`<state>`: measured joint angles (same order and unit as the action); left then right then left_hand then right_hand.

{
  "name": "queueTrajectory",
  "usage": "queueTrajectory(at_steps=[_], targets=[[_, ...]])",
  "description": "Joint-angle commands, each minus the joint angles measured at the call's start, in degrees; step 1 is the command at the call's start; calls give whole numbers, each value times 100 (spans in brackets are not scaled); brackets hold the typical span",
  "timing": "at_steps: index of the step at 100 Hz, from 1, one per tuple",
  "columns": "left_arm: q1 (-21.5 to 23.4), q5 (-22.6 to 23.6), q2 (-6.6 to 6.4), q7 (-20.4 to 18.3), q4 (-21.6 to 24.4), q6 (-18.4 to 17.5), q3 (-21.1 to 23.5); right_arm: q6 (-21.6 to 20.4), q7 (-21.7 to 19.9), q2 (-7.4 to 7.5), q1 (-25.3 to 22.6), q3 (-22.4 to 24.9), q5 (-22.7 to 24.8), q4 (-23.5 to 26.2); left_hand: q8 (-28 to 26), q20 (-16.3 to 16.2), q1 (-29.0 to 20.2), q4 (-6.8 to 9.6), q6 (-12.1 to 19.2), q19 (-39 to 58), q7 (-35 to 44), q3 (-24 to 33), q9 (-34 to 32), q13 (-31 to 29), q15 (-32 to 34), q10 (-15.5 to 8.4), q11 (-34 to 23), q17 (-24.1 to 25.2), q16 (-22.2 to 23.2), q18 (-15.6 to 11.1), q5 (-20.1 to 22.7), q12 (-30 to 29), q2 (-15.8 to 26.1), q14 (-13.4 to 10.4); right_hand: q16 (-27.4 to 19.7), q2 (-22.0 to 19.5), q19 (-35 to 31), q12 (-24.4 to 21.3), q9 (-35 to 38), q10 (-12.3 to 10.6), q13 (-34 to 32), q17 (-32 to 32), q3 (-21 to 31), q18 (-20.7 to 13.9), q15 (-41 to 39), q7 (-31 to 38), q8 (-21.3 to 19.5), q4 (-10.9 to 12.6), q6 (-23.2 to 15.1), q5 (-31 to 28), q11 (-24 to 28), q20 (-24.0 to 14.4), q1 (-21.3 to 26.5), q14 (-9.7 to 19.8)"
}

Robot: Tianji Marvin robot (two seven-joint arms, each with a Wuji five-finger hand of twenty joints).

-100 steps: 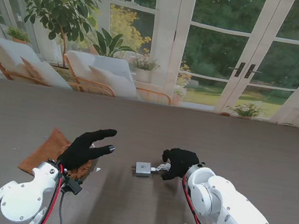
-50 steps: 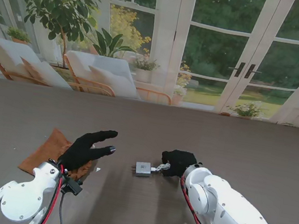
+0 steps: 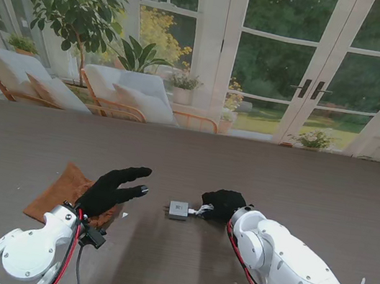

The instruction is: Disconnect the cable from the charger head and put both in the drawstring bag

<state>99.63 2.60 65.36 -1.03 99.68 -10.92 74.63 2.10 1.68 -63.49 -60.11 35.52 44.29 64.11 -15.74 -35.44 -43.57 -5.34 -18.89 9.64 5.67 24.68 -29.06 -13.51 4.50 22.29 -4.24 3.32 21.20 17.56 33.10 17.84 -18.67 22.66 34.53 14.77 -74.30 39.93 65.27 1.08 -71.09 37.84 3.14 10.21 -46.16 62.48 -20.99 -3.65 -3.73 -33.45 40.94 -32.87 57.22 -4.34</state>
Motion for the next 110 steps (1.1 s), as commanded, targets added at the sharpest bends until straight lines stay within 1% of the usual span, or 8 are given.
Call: queueTrajectory(at_steps=[1, 12, 23, 28, 49, 63, 92, 110], targets=[[-5, -48, 8, -143, 4, 38, -12, -113, -19, -32, -67, 23, -8, -20, -9, 29, -72, 72, 32, -110, -26, -136, 24, 83, -62, 11, 52, 31, -41, -192, 58, -27, 230, -85, 318, -520, -503, 221, 510, -14, -375, 1116, 21, -137, -542, 747, -305, 145, -342, -390, 322, -293, 549, 69], [-17, -134, 14, -161, 4, 84, -28, -328, 111, -36, -96, 94, 3, -53, -7, 27, -83, 75, 21, -108, -29, -204, 35, 90, -65, 37, 57, 28, -41, -187, 61, -31, 347, -75, 837, -299, -998, 618, 1102, -34, -424, 1802, 643, -196, -2024, 940, -483, 133, -241, -603, 586, -681, 236, 307], [-22, -178, 20, -158, 13, 120, -37, -467, 354, -47, -131, 171, 92, -90, -1, 25, -120, 83, 23, -108, -39, -284, 34, 89, -64, 47, 55, 30, -40, -187, 52, -33, 395, -76, 1295, 198, -1557, 957, 1668, -72, -441, 2544, 2143, -306, -3327, 1077, -662, 84, -209, -923, 876, -1066, -539, 611], [-28, -183, 23, -153, 10, 129, -41, -523, 489, -59, -151, 208, 128, -111, 0, 24, -136, 87, 21, -106, -43, -314, 35, 90, -64, 45, 56, 27, -41, -181, 47, -34, 399, -80, 1525, 358, -1965, 1159, 1733, -68, -436, 2664, 2518, -444, -3830, 1106, -696, 137, -158, -1076, 1222, -1326, -733, 749], [-101, -185, 31, -144, -63, 180, -83, -758, 898, -68, -206, 362, 310, -140, 4, 23, -195, 107, 20, -109, -49, -391, 24, 92, -63, 35, 52, 32, -39, -192, 37, -34, 417, -83, 2193, 855, -3265, 1197, 1781, -135, -446, 2957, 3823, -1100, -4988, 1102, -915, 382, -138, -1670, 2613, -1822, -1440, 1200], [-197, -127, 30, -153, -177, 212, -128, -1022, 1071, -35, -233, 468, 479, -112, 2, 21, -218, 115, 27, -108, -39, -411, 17, 87, -60, 18, 49, 32, -36, -191, 60, -32, 406, -86, 2326, 963, -3501, 1161, 1781, -180, -451, 3004, 4100, -1285, -5170, 1056, -1054, 555, -263, -1821, 2877, -1867, -1650, 1347], [-556, -131, 51, -172, -591, 202, -217, -1617, 1204, 64, -328, 827, 788, 120, 8, 17, -287, 134, 42, -106, -48, -337, 13, 95, -59, -45, 46, 33, -30, -200, 31, -27, 279, -86, 2406, 922, -3601, 1183, 1773, -194, -455, 3022, 4090, -1351, -5277, 1021, -1178, 581, -394, -1881, 2977, -1895, -1677, 1444], [-899, -154, 0, -461, -919, -15, -300, -1785, 1128, 126, -522, 1212, 976, 500, 30, 38, -196, 105, 167, -127, -87, 114, 79, 121, -65, -268, 48, 52, -32, -277, -160, -6, -80, -196, 2414, 898, -3600, 1181, 1771, -193, -455, 3022, 4061, -1363, -5273, 1013, -1213, 574, -405, -1874, 2972, -1894, -1666, 1456]])
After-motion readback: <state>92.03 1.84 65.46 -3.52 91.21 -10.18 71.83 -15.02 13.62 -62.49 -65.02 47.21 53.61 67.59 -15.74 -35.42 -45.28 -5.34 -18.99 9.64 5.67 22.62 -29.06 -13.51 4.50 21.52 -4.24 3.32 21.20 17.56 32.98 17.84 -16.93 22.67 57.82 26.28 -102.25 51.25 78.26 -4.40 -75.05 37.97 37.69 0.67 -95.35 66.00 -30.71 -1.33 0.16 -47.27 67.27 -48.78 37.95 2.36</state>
